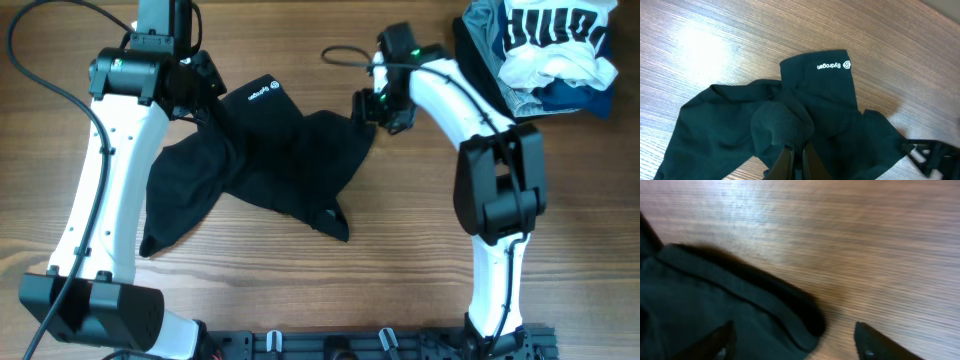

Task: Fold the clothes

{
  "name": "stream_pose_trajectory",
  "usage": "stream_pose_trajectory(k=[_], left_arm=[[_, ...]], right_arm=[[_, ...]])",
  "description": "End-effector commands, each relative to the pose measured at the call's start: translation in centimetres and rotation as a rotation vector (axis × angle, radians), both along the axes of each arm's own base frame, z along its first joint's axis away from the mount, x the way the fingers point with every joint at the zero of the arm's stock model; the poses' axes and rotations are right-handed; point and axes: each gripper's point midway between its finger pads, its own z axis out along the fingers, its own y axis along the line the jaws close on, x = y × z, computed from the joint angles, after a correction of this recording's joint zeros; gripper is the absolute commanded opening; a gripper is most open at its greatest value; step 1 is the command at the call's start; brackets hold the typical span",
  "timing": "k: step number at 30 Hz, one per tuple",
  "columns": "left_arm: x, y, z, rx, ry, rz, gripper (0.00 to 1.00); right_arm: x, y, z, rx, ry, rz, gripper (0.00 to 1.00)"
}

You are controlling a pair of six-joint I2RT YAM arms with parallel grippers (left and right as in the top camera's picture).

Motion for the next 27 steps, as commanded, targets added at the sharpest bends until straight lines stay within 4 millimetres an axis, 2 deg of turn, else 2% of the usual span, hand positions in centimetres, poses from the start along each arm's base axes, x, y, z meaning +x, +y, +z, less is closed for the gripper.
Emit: stream_pose_trajectory(k=[1,5,6,7,9,10,11,13,14,17,18,19,21,22,24,25,26,27], left_arm=[[0.1,-0.2,0.3,-0.006,-0.009,-0.002,0.04],[0.1,-0.2,0.3,-0.006,-0.009,-0.003,0.04],[0.1,-0.1,0.3,-0.004,-0.009,-0.004,0.04],[0.1,-0.1,0.3,-0.004,-0.010,-0.004,0.04],[0.3,-0.1,0.4,-0.005,-0.019,-0.004,0.04],[0.5,-0.1,0.6,-0.001,-0.033,-0.001,0.04],[0.9,0.3,1.6,0.022,-0.079,-0.002,0.04],[1.0,0.7,4.0,0.046,-0.160,-0.020,0.04],[0.5,1.7,6.8,0.084,-0.239,0.016,0.04],[-1.4,2.7,12.7,0.123,-0.400,0.021,0.04],[-2.2,2.8,14.6,0.122,-0.455,0.020,0.04],[-3.9,3.0,18.0,0.118,-0.564,0.018,0.04],[-6.5,3.6,22.2,0.117,-0.702,0.035,0.04],[-8.9,4.4,25.2,0.118,-0.804,0.066,0.04],[-12.5,5.2,28.3,0.114,-0.920,0.099,0.04],[-13.9,5.5,29.3,0.112,-0.957,0.110,0.04],[-16.1,5.9,30.4,0.107,-1.006,0.122,0.04],[-17.3,6.1,30.9,0.103,-1.028,0.125,0.04]], right_arm=[[-1.0,-0.1,-1.3,-0.056,0.000,-0.042,0.67],[-0.5,0.8,-1.8,-0.042,-0.029,-0.083,0.38],[0.1,1.0,-1.6,-0.031,-0.049,-0.097,0.11],[0.4,1.0,-1.6,-0.027,-0.059,-0.098,0.04],[1.1,0.4,-0.5,-0.019,-0.087,-0.103,0.04],[1.8,-0.1,0.8,-0.012,-0.119,-0.101,0.04],[3.0,-1.2,4.2,0.007,-0.194,-0.107,0.04],[3.8,-3.2,9.9,0.031,-0.305,-0.114,0.04],[3.6,-4.9,15.3,0.057,-0.405,-0.111,0.04],[2.0,-8.5,24.1,0.057,-0.579,-0.129,0.04],[1.4,-9.2,26.0,0.053,-0.620,-0.127,0.04],[-0.1,-10.9,30.1,0.045,-0.701,-0.135,0.04],[-1.8,-12.8,33.9,0.032,-0.778,-0.155,0.04],[-3.3,-14.3,36.5,0.019,-0.827,-0.184,0.04],[-6.0,-15.9,39.9,0.009,-0.897,-0.202,0.04],[-7.0,-16.4,41.1,-0.001,-0.922,-0.207,0.04],[-8.5,-17.0,42.8,-0.016,-0.961,-0.211,0.04],[-10.4,-17.5,44.6,-0.032,-1.005,-0.221,0.04]])
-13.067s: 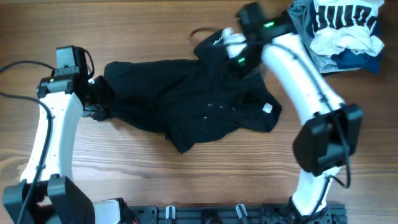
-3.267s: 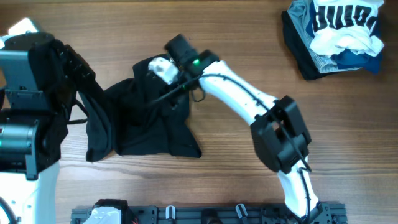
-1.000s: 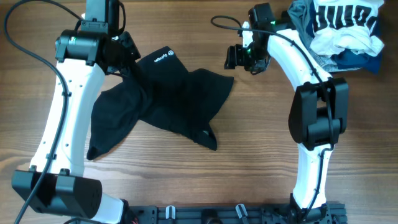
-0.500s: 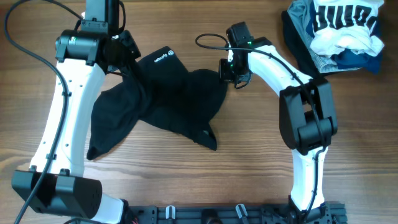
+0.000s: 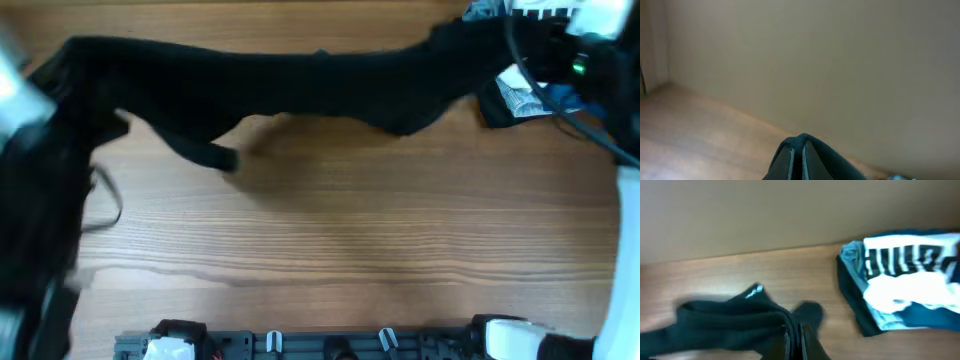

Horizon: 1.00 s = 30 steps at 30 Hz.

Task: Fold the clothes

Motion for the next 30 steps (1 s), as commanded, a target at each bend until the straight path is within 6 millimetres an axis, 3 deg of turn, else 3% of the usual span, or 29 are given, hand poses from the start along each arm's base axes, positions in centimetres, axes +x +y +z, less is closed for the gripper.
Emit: stream_pose_trajectory(k=[1,6,10,12,14,17,18,21,22,23,26,29,30], left_arm=[[-5.1,1.6,2.6,0.012,-0.108,0.051,0.04],[-7.9,1.9,2.3,0.012,-0.112,0.052,0.04],[-10.0,2.2,3.2,0.031,-0.145,0.053,0.04],[-11.0,3.0,3.3,0.034,-0.138,0.088,0.04],[-10.9,3.7,2.6,0.040,-0.104,0.133,0.04],[-9.2,5.2,-0.6,0.026,0.044,0.245,0.04],[-8.0,5.1,-2.0,0.030,0.112,0.255,0.04],[-4.8,4.8,-4.4,0.065,0.242,0.258,0.04],[-3.0,4.7,-5.5,0.079,0.295,0.270,0.04],[-1.7,4.7,-6.4,0.087,0.332,0.282,0.04],[4.0,4.5,-10.8,0.128,0.498,0.307,0.04],[11.6,5.3,-17.6,0.151,0.671,0.341,0.04],[13.3,5.6,-19.3,0.151,0.698,0.351,0.04]], right_arm=[[-5.1,-1.1,6.2,-0.060,-0.161,-0.014,0.04],[-11.8,-2.0,10.8,-0.102,-0.284,-0.088,0.04],[-17.0,-2.1,14.5,-0.147,-0.405,-0.146,0.04],[-18.3,-2.0,15.3,-0.163,-0.426,-0.151,0.04],[-17.7,-2.0,15.0,-0.162,-0.412,-0.141,0.04],[-12.9,-1.2,13.0,-0.131,-0.314,-0.034,0.04],[-10.0,-0.6,11.4,-0.093,-0.252,0.027,0.04],[-3.9,-0.4,7.5,-0.046,-0.121,0.118,0.04],[-1.0,-0.3,5.0,-0.030,-0.051,0.151,0.04],[0.6,-0.3,3.5,-0.019,-0.008,0.161,0.04],[7.5,1.5,-4.9,0.006,0.186,0.245,0.04],[14.8,4.1,-13.5,0.036,0.286,0.294,0.04],[16.0,4.6,-14.8,0.037,0.287,0.303,0.04]])
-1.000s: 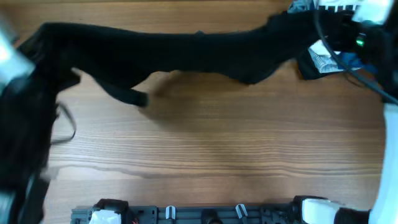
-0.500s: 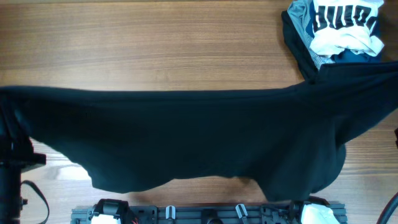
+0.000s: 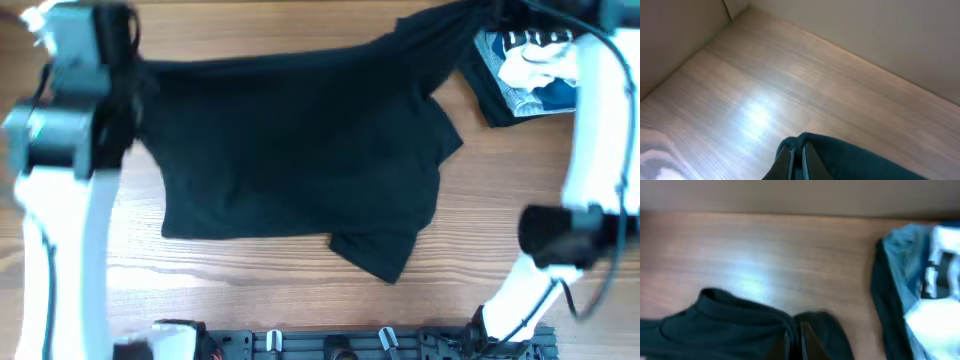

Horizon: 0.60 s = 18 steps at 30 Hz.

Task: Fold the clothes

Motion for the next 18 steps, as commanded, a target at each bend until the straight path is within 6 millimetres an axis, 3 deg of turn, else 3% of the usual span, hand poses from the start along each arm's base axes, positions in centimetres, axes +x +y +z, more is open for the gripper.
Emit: stream_pose_trajectory(k=[1,2,5,7,10,13,16,18], left_arm=[[7.2,2.8,-7.1,0.020,0.109,0.107,0.04],[9.6,3.5,-9.6,0.017,0.127,0.124,0.04],[15.4,4.9,-16.7,-0.013,0.142,0.139,0.04],[17.4,5.5,-18.9,-0.022,0.122,0.145,0.04],[20.0,6.1,-18.8,-0.030,0.021,0.147,0.04],[21.1,6.1,-17.7,-0.033,-0.045,0.138,0.04],[20.3,5.8,-18.1,0.008,0.027,0.089,0.04],[19.1,5.8,-18.0,0.013,0.075,0.084,0.04]], right_arm=[[6.0,2.5,-7.0,0.010,0.024,0.046,0.04],[8.2,3.2,-9.5,0.004,0.018,0.029,0.04],[11.7,4.7,-14.4,0.001,0.000,0.027,0.04],[12.9,5.3,-15.2,-0.002,-0.028,0.024,0.04],[14.7,5.5,-14.9,-0.018,-0.103,0.006,0.04],[15.1,5.4,-14.6,-0.021,-0.125,0.001,0.04],[13.4,5.7,-15.1,-0.009,-0.051,0.019,0.04],[11.9,6.0,-14.4,0.011,-0.008,0.037,0.04]])
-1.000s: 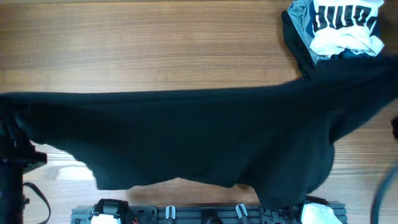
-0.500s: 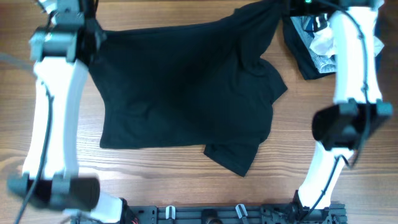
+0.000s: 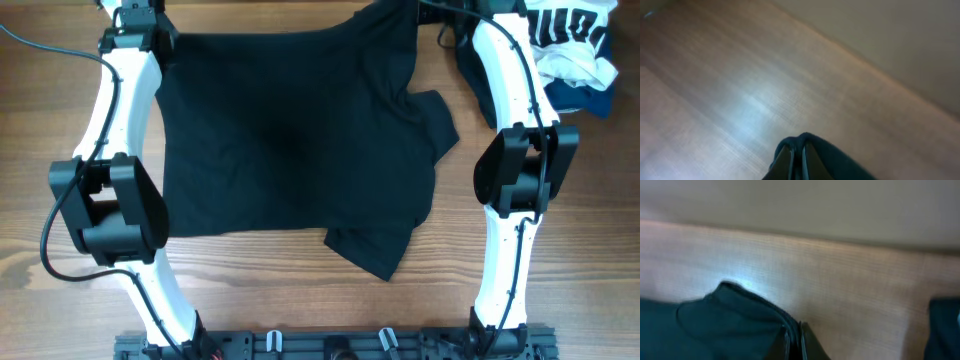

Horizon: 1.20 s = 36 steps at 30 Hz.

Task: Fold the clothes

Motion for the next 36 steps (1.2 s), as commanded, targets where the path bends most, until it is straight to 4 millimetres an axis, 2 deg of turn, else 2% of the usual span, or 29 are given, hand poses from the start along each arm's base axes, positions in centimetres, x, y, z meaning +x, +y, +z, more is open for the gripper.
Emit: stream_pose_trajectory(k=[1,3,5,7,9,12,14,15,21,29,30,31,32,33,34,36], left_arm=[[-2.2,0.5,2.2,0.033,0.051,-0.019,0.04],[-3.6,0.4,3.3,0.032,0.074,-0.019,0.04],[-5.7,0.0,4.0,0.013,0.129,-0.034,0.04],[-7.6,-1.4,3.0,-0.057,0.216,-0.085,0.04],[-9.5,-1.9,1.5,-0.086,0.315,-0.097,0.04],[-12.0,-2.2,0.3,-0.110,0.432,-0.100,0.04],[-13.3,-2.4,-0.4,-0.123,0.493,-0.101,0.04],[-14.4,-2.4,-1.4,-0.128,0.541,-0.098,0.04],[-17.6,-2.6,-6.1,-0.147,0.684,-0.089,0.04],[-18.3,-3.2,-7.1,-0.181,0.709,-0.103,0.04],[-18.3,-3.3,-7.1,-0.185,0.709,-0.104,0.10],[-18.4,-3.4,-7.1,-0.190,0.710,-0.107,0.26],[-18.4,-3.6,-7.2,-0.204,0.711,-0.113,0.57],[-18.3,-3.9,-7.2,-0.215,0.709,-0.121,0.93],[-18.2,-3.8,-7.1,-0.213,0.705,-0.124,1.00],[-18.0,-3.8,-5.7,-0.209,0.677,-0.126,1.00]], right_arm=[[-1.9,0.3,2.1,0.029,0.036,0.017,0.04],[-3.4,0.3,2.8,0.014,0.069,0.032,0.04],[-5.8,0.0,2.8,-0.008,0.144,0.054,0.04],[-8.3,-0.3,1.7,-0.024,0.252,0.070,0.04],[-10.9,-0.9,0.4,-0.059,0.367,0.080,0.04],[-13.3,-2.4,-0.7,-0.127,0.479,0.048,0.04],[-14.4,-2.5,-1.2,-0.128,0.530,0.047,0.04],[-15.3,-2.7,-2.0,-0.129,0.575,0.048,0.04],[-18.3,-2.9,-5.7,-0.138,0.724,0.070,0.04],[-20.2,-4.1,-8.3,-0.195,0.819,0.028,0.04],[-20.5,-4.1,-8.5,-0.195,0.830,0.028,0.07],[-20.6,-4.1,-8.5,-0.197,0.835,0.034,0.13],[-20.6,-4.3,-8.5,-0.205,0.833,0.034,0.32],[-20.2,-4.3,-8.3,-0.205,0.817,0.022,0.37],[-19.5,-4.2,-7.5,-0.197,0.784,0.004,0.39],[-18.5,-4.2,-4.5,-0.193,0.695,-0.004,0.48]])
